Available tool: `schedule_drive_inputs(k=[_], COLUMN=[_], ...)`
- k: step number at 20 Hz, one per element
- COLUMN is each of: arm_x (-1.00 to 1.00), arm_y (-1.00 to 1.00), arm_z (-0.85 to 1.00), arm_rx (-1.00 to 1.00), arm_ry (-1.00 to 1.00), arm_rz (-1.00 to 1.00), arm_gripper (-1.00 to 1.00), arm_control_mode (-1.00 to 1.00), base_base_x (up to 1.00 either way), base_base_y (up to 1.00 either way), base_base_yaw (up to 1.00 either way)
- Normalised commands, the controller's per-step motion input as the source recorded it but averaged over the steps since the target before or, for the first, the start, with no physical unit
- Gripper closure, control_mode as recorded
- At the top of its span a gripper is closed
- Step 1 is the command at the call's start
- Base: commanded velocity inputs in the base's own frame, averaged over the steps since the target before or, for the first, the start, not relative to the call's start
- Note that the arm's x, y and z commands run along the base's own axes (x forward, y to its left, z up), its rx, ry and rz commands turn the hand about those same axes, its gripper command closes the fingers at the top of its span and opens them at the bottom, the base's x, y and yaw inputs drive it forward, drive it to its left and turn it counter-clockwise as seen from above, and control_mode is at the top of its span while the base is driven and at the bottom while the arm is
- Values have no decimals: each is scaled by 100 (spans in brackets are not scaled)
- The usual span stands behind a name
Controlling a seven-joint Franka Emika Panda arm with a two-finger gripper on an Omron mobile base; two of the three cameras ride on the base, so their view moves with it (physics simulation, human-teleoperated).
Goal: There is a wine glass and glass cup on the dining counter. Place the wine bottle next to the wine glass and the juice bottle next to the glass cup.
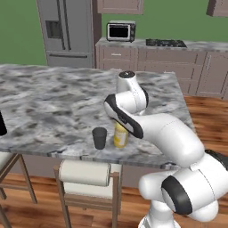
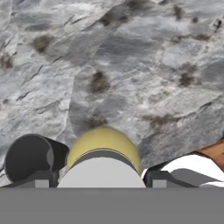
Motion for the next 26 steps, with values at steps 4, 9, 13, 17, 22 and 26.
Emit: schedule_drive_inputs(k=[4,9,13,17,22,26], arm_x=[16,17,10,2,2,0], arm_y=[4,2,1,1,0,0], arm_z=[-34,-29,-31,-31,-31,-33], arm_rx=[0,5,3,1,0,0], arm_ry=[0,0,0,0,0,0], arm_rz=[-11,-9,-6,-5,-6,-5], arm_gripper=[100,100,100,100,100,-100], arm_control_mode=[-100,-100,-100,-100,-100,-100], base_base_x=[0,0,0,0,0,0], base_base_y=[0,0,0,0,0,0], base_base_yaw=[0,0,0,0,0,0])
